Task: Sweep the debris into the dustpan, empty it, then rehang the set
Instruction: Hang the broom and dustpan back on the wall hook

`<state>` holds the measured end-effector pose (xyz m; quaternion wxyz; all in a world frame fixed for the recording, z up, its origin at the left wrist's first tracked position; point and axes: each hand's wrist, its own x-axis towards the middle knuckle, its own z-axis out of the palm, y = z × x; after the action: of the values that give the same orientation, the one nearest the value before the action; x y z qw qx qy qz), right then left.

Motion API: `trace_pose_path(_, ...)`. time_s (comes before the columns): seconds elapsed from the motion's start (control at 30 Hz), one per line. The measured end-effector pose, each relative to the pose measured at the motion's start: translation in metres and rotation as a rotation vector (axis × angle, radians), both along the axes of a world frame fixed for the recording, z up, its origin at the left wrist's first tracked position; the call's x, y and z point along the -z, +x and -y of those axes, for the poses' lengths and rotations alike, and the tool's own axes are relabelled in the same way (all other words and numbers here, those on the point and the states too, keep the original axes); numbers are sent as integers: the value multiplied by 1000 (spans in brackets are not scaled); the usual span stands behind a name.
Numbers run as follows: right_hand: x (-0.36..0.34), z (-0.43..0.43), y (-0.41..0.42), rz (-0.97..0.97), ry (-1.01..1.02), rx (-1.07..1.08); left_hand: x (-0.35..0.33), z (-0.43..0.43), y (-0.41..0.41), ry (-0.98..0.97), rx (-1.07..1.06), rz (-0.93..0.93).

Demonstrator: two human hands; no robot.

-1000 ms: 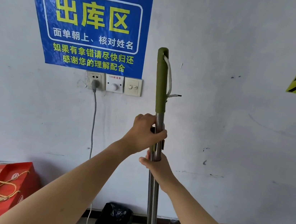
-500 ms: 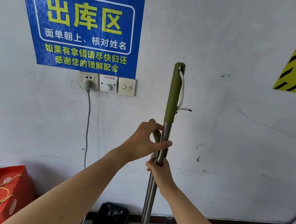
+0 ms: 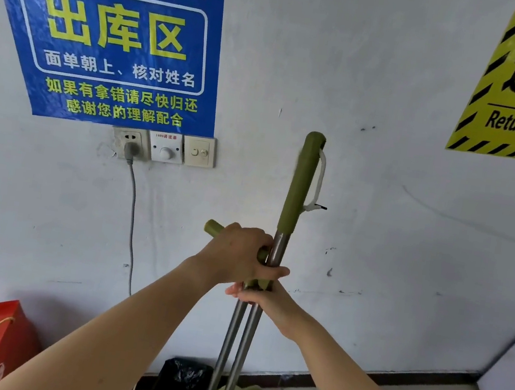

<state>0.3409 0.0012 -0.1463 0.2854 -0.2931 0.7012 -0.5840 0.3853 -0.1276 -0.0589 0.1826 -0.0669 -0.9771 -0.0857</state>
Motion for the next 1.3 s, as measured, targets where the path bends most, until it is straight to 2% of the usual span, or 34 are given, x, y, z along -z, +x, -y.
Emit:
trace_pose_path(0.13, -24, -26, -24, -16, 174, -53, 6, -1, -8, 111, -69, -8)
trace_pose_path(0.17, -32, -36, -32, 47, 146, -15, 8, 0, -10, 144, -84, -2)
trace_pose_path(0.27, -60, -56, -51, 216, -112, 103, 14, -4, -17, 224, -105, 20)
trace_pose_path(0.43, -97, -66, -63, 189, -317, 37, 24, -26, -35, 274, -134, 38)
trace_pose_path(0.57, -108, -87, -71, 135, -455, 97, 21, -42, -48, 285, -167, 84)
trace_pose_path(0.67, -121, -102, -78, 85, -549, 190, 19, -57, -55, 220, -151, 141)
trace_pose_path(0.77, -141, -114, -84, -136, -426, 348, 20, -74, -63, 155, -139, 130)
trace_pose_path(0.87, -163, -125, -91, -206, -379, 408, 23, -82, -72, 212, -157, 99)
trace_pose_path(0.93, -181, -133, -100, -133, -488, 427, 25, -82, -79, 229, -170, 105)
trace_pose_path(1.0, -202, -140, -112, 45, -658, 447, 32, -84, -88, 237, -171, 143)
trace_pose_path(1.07, -222, -146, -128, 183, -715, 443, 44, -88, -98, 249, -156, 195)
trace_pose_path(1.13, -239, -149, -143, 163, -537, 433, 58, -90, -112, 300, -149, 235)
trace_pose_path(1.23, -246, -147, -169, -335, 90, 447, 71, -90, -138, 332, -142, 271)
trace_pose_path(1.27, -242, -145, -176, -431, 250, 394, 72, -90, -146, 336, -131, 278)
trace_pose_path(1.3, -235, -142, -184, -423, 346, 297, 72, -90, -156, 335, -118, 290)
